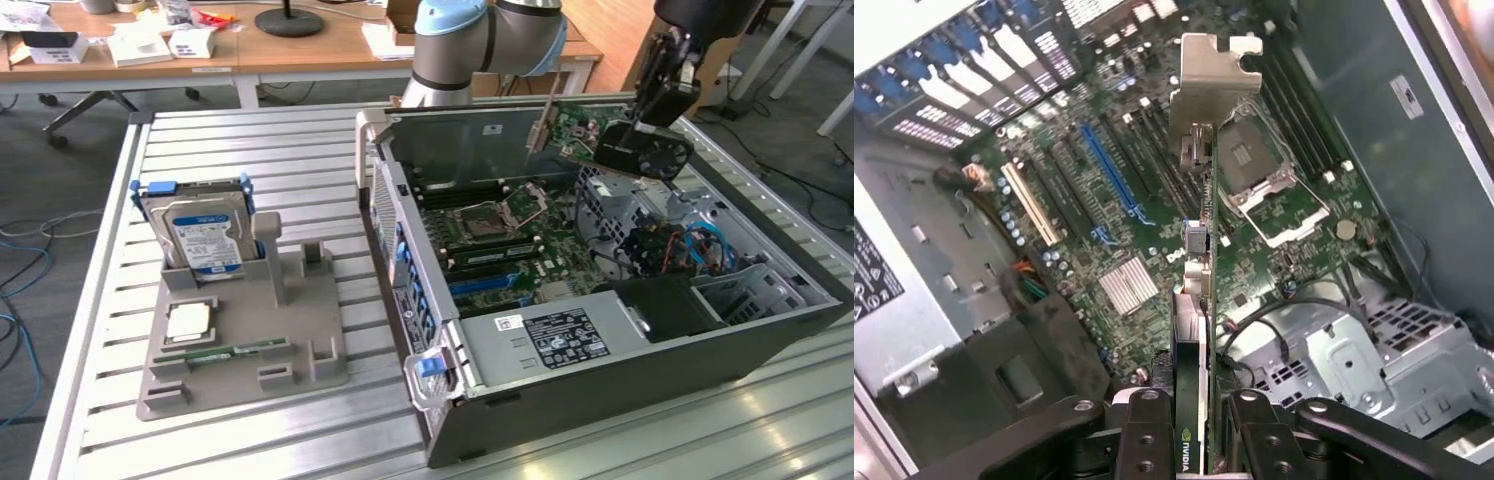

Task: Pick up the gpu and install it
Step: 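Insert the gpu into the slot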

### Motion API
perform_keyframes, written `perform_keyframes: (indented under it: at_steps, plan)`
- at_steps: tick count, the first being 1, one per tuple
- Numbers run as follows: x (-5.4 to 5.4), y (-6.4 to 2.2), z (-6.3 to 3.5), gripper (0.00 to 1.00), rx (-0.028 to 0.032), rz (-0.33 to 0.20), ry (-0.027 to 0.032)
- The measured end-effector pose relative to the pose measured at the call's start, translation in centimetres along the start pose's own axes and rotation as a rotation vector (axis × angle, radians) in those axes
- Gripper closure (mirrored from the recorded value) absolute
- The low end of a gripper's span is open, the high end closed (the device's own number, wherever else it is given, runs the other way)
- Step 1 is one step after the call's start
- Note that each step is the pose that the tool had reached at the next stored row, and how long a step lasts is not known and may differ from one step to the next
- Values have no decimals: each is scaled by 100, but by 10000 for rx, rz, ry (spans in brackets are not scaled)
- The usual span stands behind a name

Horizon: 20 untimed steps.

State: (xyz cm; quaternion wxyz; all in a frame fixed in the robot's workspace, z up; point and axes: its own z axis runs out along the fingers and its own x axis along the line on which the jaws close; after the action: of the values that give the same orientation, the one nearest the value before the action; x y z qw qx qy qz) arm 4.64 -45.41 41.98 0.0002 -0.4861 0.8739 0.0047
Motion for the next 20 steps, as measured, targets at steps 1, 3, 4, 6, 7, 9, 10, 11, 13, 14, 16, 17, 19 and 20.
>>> perform_keyframes:
  at_steps: [1, 3, 4, 6, 7, 9, 10, 11, 13, 14, 16, 17, 19, 20]
  plan:
    - [0, 0, 0, 74, -1, -172, 1]
    - [0, 0, 0, 74, -2, -519, 4]
    - [0, 0, 0, 74, -3, -691, 5]
    - [0, 0, 0, 74, -5, -1045, 8]
    - [0, 0, 0, 74, -5, -1216, 10]
    - [0, 0, 0, 74, -6, -1556, 15]
    - [0, 0, 1, 74, -6, -1733, 17]
    - [0, 0, 0, 74, -6, -1898, 21]
    - [0, 0, 0, 74, -6, -2239, 28]
    - [0, 0, 0, 74, -5, -2426, 31]
    - [0, 0, 0, 74, -5, -2765, 39]
    - [0, 0, 0, 74, -4, -2934, 43]
    - [0, 0, 0, 74, -3, -3278, 52]
    - [0, 0, 0, 74, -3, -3448, 56]
